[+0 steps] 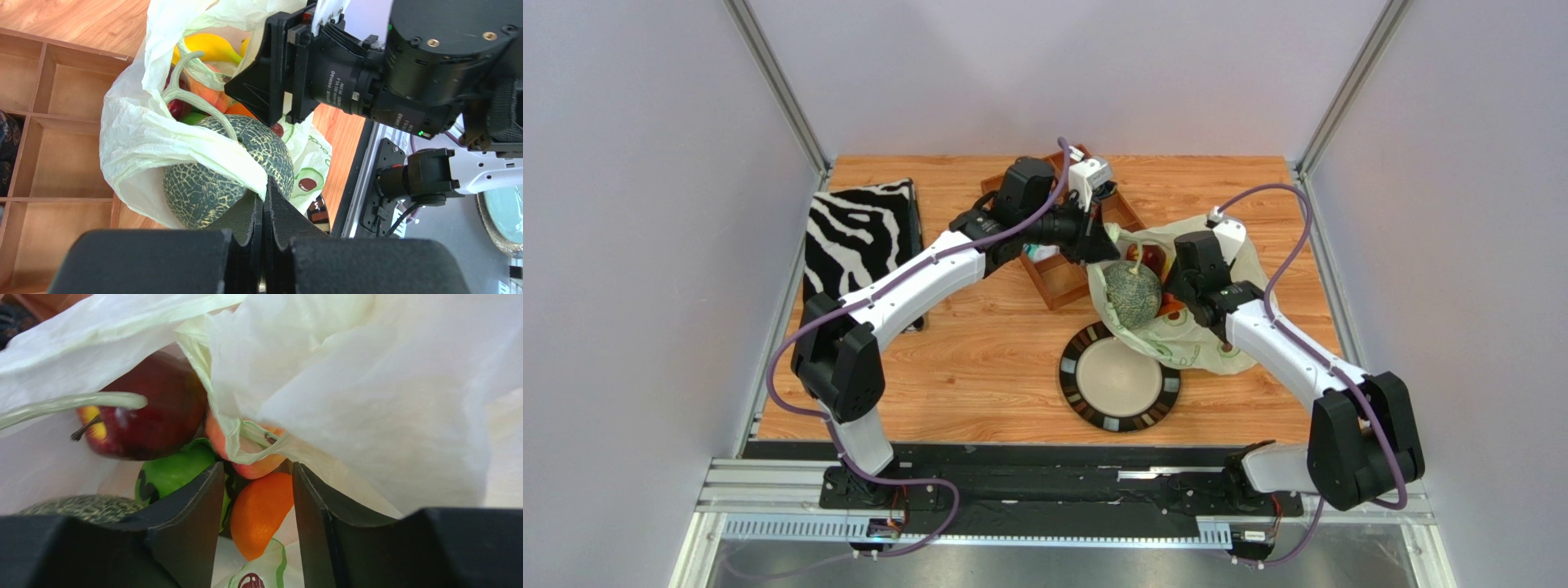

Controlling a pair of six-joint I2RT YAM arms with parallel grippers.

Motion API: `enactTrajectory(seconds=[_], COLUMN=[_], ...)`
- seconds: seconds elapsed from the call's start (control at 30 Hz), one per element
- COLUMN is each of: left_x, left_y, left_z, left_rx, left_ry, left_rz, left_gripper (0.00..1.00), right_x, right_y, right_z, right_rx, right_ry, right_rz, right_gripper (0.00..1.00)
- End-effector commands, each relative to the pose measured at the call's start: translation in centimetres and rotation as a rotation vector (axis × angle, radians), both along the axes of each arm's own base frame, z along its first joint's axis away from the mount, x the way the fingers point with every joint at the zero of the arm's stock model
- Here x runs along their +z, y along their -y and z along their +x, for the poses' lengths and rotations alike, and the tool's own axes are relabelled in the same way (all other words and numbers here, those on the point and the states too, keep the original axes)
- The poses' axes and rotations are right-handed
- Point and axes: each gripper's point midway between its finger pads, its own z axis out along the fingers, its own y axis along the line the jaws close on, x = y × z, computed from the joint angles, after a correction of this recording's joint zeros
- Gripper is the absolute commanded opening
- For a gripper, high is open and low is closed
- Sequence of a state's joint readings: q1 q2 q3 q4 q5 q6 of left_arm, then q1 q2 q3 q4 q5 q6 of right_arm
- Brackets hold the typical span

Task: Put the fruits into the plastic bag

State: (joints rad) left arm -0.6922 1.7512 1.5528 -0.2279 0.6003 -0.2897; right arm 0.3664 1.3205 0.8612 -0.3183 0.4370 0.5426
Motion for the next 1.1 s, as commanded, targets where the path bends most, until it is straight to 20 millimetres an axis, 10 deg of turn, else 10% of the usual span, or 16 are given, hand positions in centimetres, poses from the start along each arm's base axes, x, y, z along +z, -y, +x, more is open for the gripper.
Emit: enactTrajectory(seconds=[0.0,0.37,0.6,0.73,0.83,1.07], left_x=[2.9,3.3,3.5,3.5,4.2,8.3], left_y=[0.2,0.2,0.1,0.1,0.0,0.2], left_z=[0.2,0.1,0.0,0.1,0.0,1.0], left_rx=[-0.007,-0.011,-0.012,-0.010,-0.011,0.029], left_ry=[0.063,0.070,0.073,0.074,0.080,0.140], left_rz=[-0.048,-0.053,-0.055,-0.054,-0.064,-0.106], left_gripper=[0.00,0.00,0.00,0.00,0.00,0.00], right_x=[2.2,-0.1,-0.5,2.0,3.4,13.9], right_y=[0.8,1.2,2.2,3.6,5.4,8.2], right_z=[2.0,3.4,3.0,2.0,0.9,-1.6], right_rx=[-0.115,-0.184,-0.202,-0.220,-0.243,-0.208], right_ry=[0.085,0.045,0.038,0.103,0.122,0.372], right_rz=[0.052,0.073,0.058,0.072,0.067,0.122], right_gripper=[0.53,0.55,0.25,0.00,0.00,0.00])
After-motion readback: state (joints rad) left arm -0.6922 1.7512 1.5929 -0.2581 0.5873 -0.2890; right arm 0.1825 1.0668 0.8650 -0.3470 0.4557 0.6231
